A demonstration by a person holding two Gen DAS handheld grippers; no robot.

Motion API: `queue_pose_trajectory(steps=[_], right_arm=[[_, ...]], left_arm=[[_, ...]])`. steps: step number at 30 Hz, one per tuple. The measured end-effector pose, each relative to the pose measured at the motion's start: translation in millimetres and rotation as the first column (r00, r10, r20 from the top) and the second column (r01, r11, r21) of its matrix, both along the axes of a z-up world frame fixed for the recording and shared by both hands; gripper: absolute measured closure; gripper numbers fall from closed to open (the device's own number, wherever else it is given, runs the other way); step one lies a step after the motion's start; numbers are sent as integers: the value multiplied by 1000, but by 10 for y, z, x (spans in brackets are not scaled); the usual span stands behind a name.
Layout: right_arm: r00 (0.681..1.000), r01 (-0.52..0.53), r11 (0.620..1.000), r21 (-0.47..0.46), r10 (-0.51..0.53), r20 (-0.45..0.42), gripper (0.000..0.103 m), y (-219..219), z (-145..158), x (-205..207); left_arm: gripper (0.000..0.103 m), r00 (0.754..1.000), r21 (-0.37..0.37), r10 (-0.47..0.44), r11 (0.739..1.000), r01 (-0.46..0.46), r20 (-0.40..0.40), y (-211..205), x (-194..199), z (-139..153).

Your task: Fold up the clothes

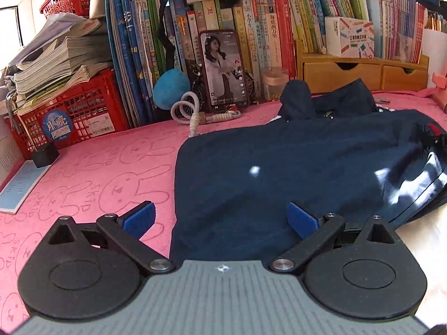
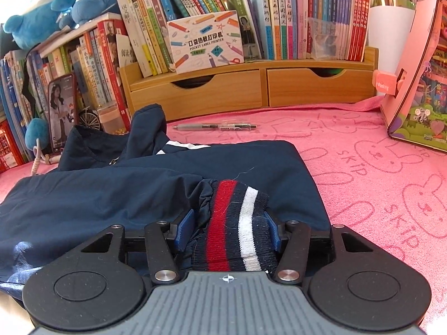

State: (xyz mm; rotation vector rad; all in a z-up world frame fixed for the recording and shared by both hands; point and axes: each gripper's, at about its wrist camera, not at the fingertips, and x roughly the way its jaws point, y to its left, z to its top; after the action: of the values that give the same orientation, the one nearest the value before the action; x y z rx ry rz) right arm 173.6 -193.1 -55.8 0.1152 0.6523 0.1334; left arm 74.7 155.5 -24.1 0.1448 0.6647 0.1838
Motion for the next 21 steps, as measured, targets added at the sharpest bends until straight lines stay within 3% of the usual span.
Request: queue_pose_trajectory(steps=[4, 8, 11, 16, 21], right_arm=[[1000, -14, 998, 61, 14, -3, 40, -113, 33, -35], [1000, -6, 981, 192, 5, 6, 28, -490, 187, -228], [997, 55, 985, 163, -61, 36, 27, -737, 296, -382], [998, 30, 997, 76, -34, 47, 41, -631, 312, -404], [991, -115, 993, 30, 113, 69, 51, -155, 275, -398]], left_arm=[[0, 999, -20, 34, 999, -35, -19, 242, -238, -101], [0, 996, 11, 83, 997, -83, -35, 459, -442, -22], [0, 991, -10, 134, 991, -134, -7, 542, -454, 108], [0, 995, -59, 69, 996, -64, 79, 277, -248, 309], [0, 997, 69, -36, 997, 31, 71, -176, -28, 187]])
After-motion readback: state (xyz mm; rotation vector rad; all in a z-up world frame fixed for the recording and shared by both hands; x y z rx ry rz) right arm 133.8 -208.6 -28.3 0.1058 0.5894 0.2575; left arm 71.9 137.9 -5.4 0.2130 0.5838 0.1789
